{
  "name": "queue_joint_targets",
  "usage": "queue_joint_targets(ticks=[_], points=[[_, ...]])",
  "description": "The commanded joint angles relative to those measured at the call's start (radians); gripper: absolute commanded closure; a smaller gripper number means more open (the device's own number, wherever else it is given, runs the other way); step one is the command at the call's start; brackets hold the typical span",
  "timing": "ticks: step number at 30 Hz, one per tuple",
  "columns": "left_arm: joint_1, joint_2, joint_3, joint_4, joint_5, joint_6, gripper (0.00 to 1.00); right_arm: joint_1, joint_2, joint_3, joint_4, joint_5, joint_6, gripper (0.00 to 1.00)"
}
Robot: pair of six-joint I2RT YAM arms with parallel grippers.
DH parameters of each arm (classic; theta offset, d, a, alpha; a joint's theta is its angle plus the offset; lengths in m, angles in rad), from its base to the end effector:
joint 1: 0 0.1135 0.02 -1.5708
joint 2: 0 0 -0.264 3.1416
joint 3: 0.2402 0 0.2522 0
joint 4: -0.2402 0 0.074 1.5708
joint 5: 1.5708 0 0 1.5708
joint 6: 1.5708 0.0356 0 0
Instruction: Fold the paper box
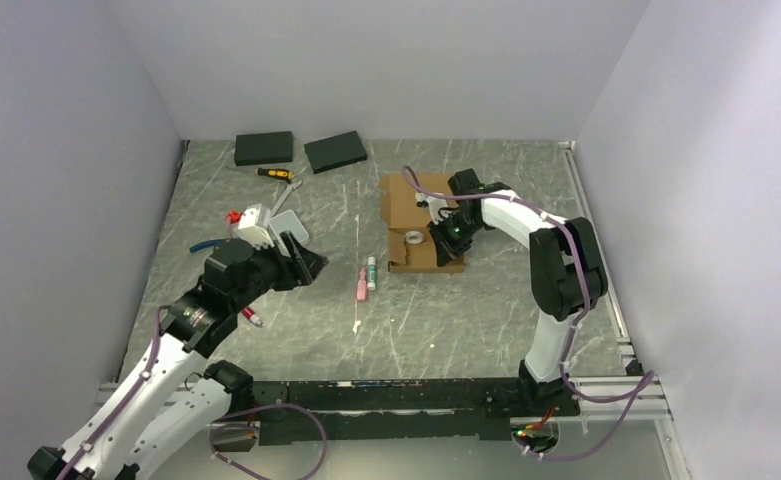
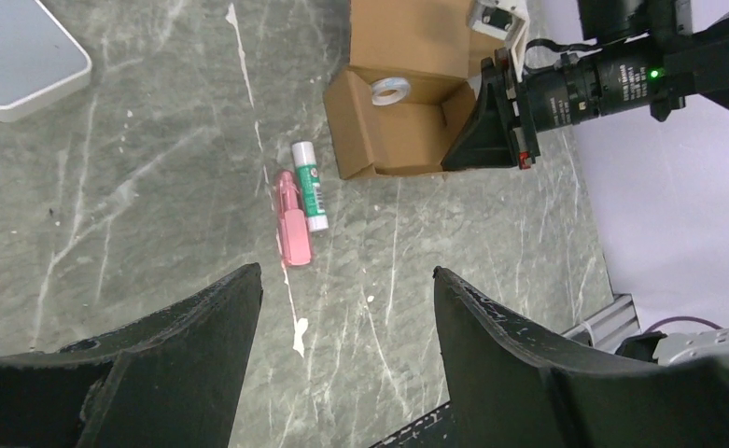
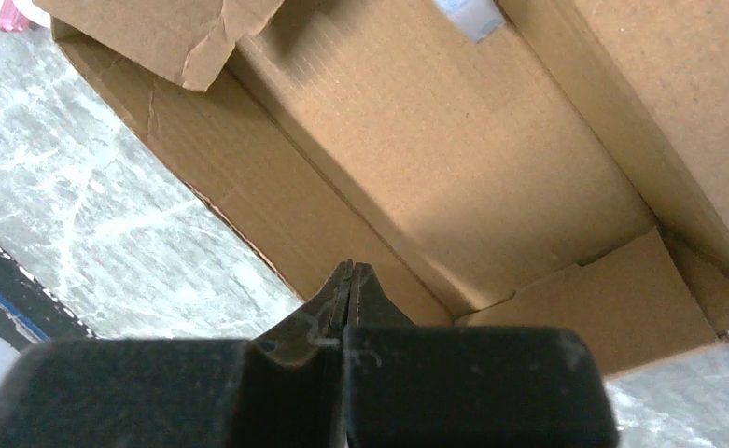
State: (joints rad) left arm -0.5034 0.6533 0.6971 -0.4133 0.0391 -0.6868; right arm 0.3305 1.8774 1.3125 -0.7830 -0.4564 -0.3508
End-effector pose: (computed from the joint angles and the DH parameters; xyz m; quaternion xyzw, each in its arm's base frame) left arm 0.1348 -0.0758 0.3051 -0.0645 0.8224 -0.3301 0.4589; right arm 0.3374 0.1324 0.1814 -0.3471 0.9040 0.2237 0.1106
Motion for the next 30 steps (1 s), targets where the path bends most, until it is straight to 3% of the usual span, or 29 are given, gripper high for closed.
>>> queue_joint_targets(ticks=[1,8,11,18,30], points=[[0.003,0.057,-0.015,0.105,0.081,-0.034,0.28,-0.002,-0.084,-0.054,0.116,0.017,-0.005,1.0],[0.0,0.229,-0.042,0.236,0.189,-0.043,0.28,-0.001,-0.133,-0.09,0.151,-0.009,-0.002,1.0],[-0.019,0.364,-0.016,0.246,0.171,-0.029,0.28,0.002,-0.141,-0.096,0.161,-0.023,0.002,0.99],[-0.128,0.757,0.212,0.125,-0.01,0.043,0.27,0.004,-0.145,-0.091,0.179,-0.008,0.015,0.98],[-0.12,1.128,0.562,0.189,0.006,0.128,0.26,0.004,-0.109,-0.105,0.193,0.003,0.027,0.97]])
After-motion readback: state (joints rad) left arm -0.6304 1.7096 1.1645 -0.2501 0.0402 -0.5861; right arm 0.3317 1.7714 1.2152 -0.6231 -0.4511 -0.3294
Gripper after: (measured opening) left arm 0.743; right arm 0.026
